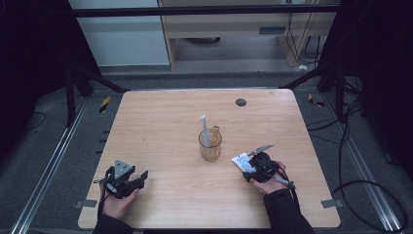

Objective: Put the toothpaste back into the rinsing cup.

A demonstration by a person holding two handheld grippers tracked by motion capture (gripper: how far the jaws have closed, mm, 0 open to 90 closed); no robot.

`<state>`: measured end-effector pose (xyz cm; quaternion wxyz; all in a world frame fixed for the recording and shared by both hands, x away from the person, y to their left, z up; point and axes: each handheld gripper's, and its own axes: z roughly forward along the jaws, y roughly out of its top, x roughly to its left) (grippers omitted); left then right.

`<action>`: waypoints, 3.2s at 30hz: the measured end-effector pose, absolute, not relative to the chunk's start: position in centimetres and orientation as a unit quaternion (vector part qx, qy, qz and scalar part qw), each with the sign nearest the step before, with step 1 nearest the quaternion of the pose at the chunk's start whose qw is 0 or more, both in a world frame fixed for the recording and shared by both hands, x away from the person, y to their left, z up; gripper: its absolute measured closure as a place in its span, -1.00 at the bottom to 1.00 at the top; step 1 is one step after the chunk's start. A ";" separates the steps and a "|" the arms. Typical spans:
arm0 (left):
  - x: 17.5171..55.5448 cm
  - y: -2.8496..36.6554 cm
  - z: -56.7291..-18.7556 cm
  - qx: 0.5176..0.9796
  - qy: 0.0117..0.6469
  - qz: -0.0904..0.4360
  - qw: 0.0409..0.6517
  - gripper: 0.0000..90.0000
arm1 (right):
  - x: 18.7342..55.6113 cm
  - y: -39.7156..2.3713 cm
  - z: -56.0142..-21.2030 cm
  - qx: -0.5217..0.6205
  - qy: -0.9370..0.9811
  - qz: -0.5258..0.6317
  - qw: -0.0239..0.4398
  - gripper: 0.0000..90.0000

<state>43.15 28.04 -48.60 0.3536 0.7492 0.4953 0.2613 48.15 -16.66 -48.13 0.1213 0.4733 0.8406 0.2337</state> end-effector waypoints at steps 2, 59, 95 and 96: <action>43.2 28.1 -48.6 0.749 0.495 0.262 0.353 -0.03 | 48.1 -16.6 -48.1 0.474 0.841 0.231 0.122 0.05; 43.3 28.2 -48.6 0.747 0.500 0.262 0.351 0.01 | 52.0 -12.7 -37.1 0.430 0.663 0.560 0.249 0.52; 43.4 28.3 -48.7 0.747 0.501 0.260 0.350 0.03 | 55.9 -7.2 -41.2 0.416 0.679 0.567 0.208 0.51; 43.4 28.2 -48.7 0.747 0.501 0.260 0.350 0.03 | 55.9 -7.2 -41.4 0.417 0.681 0.565 0.208 0.51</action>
